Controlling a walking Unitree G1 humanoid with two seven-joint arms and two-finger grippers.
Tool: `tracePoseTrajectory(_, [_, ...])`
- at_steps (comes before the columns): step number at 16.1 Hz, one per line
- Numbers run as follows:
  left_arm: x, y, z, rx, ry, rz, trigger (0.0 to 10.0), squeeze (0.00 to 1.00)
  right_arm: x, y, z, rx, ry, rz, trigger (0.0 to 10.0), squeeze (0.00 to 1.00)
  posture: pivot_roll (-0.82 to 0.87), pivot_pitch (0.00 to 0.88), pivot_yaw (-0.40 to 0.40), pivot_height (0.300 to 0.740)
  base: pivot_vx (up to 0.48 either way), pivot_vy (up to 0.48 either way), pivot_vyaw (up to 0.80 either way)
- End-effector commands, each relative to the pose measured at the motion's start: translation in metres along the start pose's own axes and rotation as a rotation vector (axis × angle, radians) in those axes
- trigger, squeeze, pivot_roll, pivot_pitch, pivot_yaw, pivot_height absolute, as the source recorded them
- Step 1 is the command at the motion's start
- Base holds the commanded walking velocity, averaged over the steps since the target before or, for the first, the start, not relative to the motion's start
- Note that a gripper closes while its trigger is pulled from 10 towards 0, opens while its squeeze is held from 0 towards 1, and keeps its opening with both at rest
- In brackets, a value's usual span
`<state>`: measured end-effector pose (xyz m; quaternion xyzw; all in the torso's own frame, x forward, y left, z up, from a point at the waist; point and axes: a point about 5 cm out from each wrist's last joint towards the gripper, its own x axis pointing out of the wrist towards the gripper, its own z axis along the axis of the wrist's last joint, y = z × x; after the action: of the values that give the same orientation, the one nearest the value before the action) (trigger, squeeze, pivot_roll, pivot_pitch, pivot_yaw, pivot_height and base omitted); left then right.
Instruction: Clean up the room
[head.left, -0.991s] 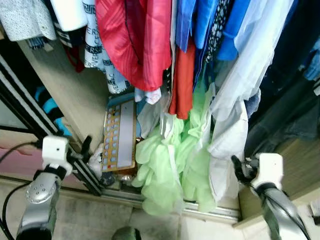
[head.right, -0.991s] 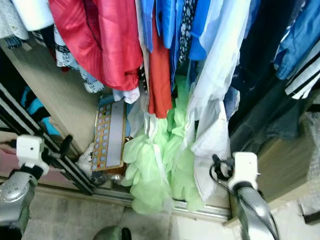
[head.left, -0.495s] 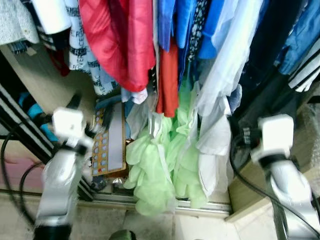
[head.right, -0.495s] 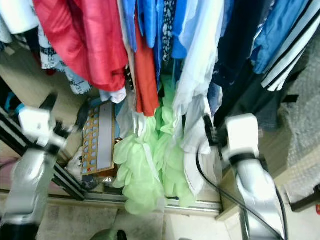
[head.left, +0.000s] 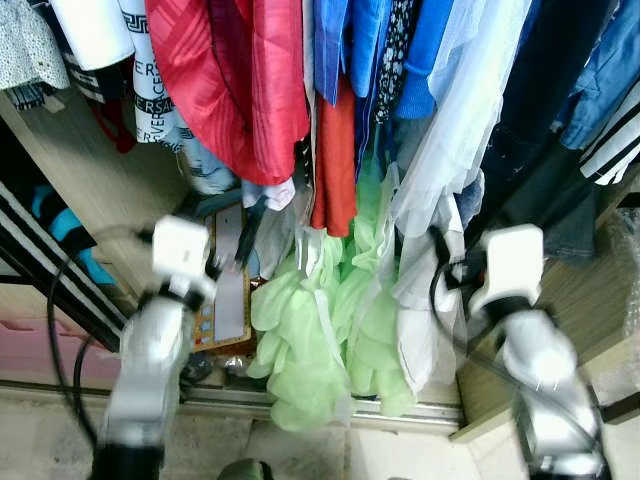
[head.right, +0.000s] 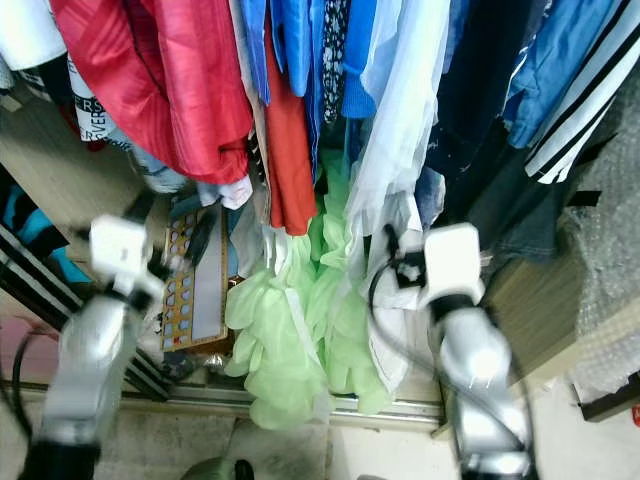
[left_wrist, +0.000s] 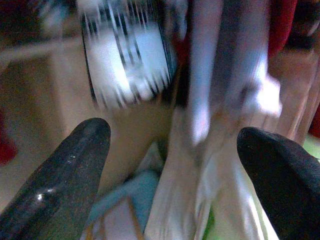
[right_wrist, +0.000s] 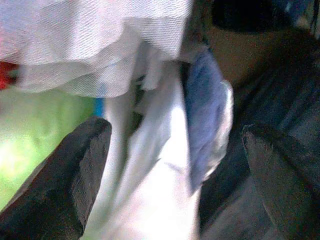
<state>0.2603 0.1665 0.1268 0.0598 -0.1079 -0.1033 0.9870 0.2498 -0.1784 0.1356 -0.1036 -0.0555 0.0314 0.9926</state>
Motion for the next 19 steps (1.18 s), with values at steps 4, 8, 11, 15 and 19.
tracePoseTrajectory(4, [-0.045, 0.02, -0.006, 0.039, 0.069, 0.142, 10.0, 0.0, -0.027, -0.015, -0.018, 0.039, 0.093, -0.163, 10.0, 0.0, -0.07, 0.0, 0.018, 0.74, 0.0, 0.0, 0.0])
tracePoseTrajectory(8, [-0.045, 0.011, -0.002, 0.029, 0.068, 0.099, 10.0, 0.0, -0.037, -0.012, -0.019, -0.015, 0.119, -0.135, 10.0, 0.0, -0.07, 0.0, 0.011, 0.74, 0.0, 0.0, 0.0])
tracePoseTrajectory(11, [-0.038, 0.011, 0.002, 0.035, 0.066, 0.099, 10.0, 0.0, -0.034, -0.008, -0.014, -0.056, 0.11, -0.121, 10.0, 0.0, -0.08, 0.0, 0.024, 0.74, 0.0, 0.0, 0.8])
tracePoseTrajectory(15, [-0.029, 0.01, 0.004, 0.045, 0.076, 0.111, 10.0, 0.0, -0.016, -0.01, 0.008, 0.001, 0.044, -0.155, 10.0, 0.0, -0.09, 0.018, 0.025, 0.74, 0.0, 0.0, 0.8])
tracePoseTrajectory(19, [-0.018, 0.007, 0.006, 0.101, 0.121, 0.144, 10.0, 0.0, -0.008, -0.009, 0.021, 0.036, 0.011, -0.164, 10.0, 0.0, -0.1, 0.022, 0.033, 0.74, 0.0, 0.0, 0.8])
